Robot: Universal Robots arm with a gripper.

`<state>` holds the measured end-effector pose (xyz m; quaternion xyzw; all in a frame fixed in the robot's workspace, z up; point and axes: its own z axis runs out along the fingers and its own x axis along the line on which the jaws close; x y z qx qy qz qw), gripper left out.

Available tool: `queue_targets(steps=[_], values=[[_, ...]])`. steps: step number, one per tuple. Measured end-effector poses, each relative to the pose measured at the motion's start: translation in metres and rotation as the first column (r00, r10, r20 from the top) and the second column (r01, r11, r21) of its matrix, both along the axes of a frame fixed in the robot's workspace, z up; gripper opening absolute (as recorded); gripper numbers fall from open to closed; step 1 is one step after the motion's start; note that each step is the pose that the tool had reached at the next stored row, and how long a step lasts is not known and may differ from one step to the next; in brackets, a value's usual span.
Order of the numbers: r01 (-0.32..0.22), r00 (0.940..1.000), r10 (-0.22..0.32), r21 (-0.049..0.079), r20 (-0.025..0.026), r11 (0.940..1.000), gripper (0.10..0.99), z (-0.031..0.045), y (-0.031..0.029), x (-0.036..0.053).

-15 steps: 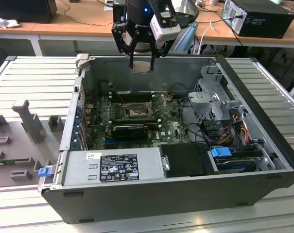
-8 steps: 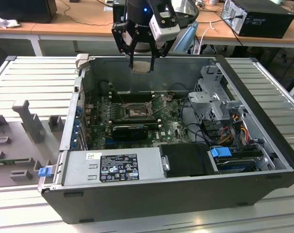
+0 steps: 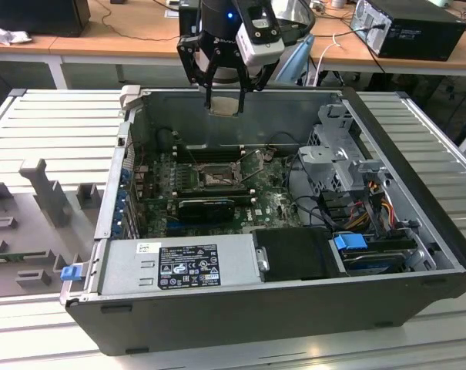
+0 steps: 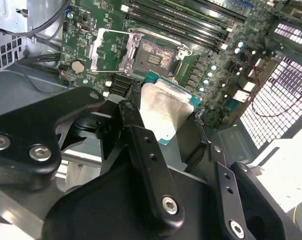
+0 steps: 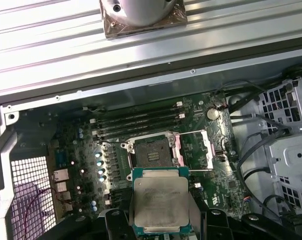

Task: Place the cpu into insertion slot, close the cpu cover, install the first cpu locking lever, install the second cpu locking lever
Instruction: 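Place the cpu into insertion slot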

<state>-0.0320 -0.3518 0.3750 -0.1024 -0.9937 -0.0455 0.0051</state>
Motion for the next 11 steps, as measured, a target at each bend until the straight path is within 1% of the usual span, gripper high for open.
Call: queue_targets(steps=[11], values=[[0.025, 0.9997, -0.025, 0.0, 0.0001, 0.9997, 0.529, 0.0, 0.0, 0.0]])
